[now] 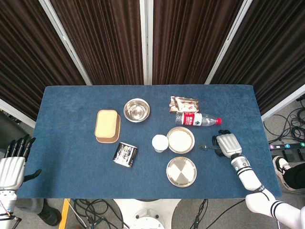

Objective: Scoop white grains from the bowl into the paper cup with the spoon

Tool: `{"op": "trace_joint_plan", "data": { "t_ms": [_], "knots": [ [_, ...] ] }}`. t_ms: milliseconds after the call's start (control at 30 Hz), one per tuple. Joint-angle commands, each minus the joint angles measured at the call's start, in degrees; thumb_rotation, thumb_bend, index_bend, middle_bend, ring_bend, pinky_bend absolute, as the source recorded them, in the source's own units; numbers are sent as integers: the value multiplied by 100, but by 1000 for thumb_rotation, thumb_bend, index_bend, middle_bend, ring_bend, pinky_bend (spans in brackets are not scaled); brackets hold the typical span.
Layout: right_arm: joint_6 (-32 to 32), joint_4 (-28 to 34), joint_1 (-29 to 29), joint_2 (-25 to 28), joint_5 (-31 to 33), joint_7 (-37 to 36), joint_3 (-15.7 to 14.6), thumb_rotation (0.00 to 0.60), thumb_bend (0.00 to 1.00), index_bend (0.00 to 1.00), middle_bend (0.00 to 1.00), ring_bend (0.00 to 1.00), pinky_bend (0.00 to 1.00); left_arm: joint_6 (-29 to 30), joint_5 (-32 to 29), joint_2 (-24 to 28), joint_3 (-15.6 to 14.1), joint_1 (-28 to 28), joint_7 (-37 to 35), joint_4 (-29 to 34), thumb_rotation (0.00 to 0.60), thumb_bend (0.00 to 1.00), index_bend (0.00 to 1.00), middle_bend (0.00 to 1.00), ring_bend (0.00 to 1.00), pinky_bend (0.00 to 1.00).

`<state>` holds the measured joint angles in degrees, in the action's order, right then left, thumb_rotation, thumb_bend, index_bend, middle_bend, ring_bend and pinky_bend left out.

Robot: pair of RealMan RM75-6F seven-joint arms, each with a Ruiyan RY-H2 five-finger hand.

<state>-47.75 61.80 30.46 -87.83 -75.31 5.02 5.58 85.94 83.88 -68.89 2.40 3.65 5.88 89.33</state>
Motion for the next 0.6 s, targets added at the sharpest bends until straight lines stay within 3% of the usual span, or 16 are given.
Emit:
{"op": "trace_joint_plan", "data": {
  "t_ms": [33, 600],
  "knots": [
    [36, -14, 28, -26, 20, 18, -10, 600, 238, 489, 508, 192, 199, -7, -2, 1, -4, -2, 2, 0, 600, 0, 107, 62, 11, 6],
    [139, -81, 101, -78, 74, 8, -101, 600, 277, 496, 527, 207, 199, -42, -33, -18, -4, -8, -50, -54, 600, 0, 107, 60, 11, 5]
  ]
}}
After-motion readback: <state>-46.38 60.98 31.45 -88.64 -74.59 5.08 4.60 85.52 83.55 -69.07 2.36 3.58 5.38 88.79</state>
